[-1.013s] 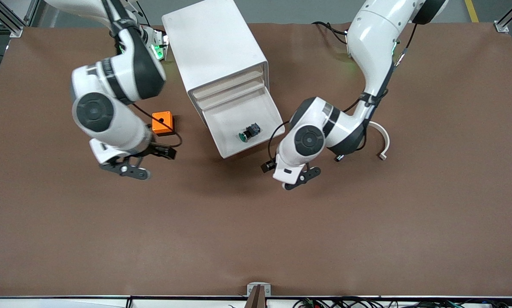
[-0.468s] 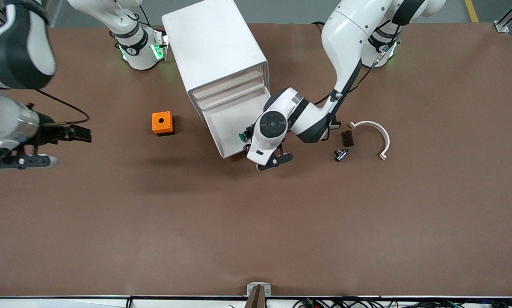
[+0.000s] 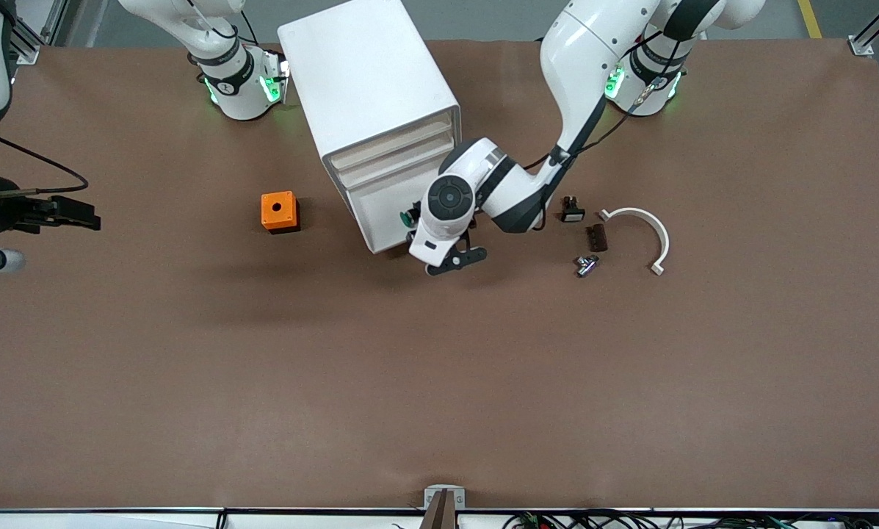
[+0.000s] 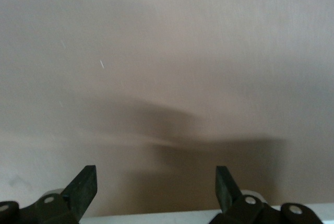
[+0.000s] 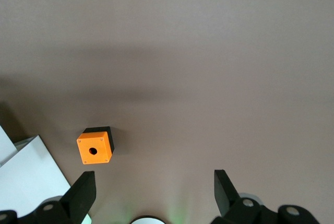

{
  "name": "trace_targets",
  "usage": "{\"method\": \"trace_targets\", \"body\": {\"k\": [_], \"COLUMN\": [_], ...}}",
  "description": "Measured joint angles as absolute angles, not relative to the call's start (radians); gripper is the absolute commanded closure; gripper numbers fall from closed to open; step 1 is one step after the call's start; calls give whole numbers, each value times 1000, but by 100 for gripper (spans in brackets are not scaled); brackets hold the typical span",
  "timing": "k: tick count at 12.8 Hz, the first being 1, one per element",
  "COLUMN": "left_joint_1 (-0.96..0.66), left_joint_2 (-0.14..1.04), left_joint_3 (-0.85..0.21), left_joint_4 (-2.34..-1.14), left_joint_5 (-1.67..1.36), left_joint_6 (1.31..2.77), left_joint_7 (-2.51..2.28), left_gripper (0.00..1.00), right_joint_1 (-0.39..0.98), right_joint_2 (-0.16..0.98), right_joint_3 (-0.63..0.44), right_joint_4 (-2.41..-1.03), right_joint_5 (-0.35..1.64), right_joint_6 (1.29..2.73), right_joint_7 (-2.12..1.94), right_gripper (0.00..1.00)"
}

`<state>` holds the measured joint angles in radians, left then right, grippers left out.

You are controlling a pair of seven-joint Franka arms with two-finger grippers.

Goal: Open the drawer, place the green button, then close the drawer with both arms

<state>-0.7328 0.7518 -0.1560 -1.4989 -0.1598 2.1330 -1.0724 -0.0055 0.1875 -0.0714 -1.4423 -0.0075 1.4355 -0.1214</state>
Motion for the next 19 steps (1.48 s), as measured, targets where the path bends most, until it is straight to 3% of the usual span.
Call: {"method": "trace_targets", "body": {"k": [7,15,19], "left_joint_1": [-760,-796,-644], "left_joint_2": [751,749,683], "left_joint_3": [-269,-259,-214], "left_joint_4": [-1519,-1528,-1517], "left_joint_5": [-160,-160,-63], "left_joint_6": [2133,2179,2139], "left_joint_7": [-1203,-1306,-1308], "left_gripper": [0,0,0], "right_joint_1": [-61,-64,-68], "right_joint_2": [188,78,17], "right_joint_3": [-69,-67,-66], "right_joint_4": [-1367,-1399,-1481], "right_joint_5": [9,29,29], "right_joint_6": [1371,1390,1418], "right_joint_7": [-123,-123,-124], "right_gripper": [0,0,0]}}
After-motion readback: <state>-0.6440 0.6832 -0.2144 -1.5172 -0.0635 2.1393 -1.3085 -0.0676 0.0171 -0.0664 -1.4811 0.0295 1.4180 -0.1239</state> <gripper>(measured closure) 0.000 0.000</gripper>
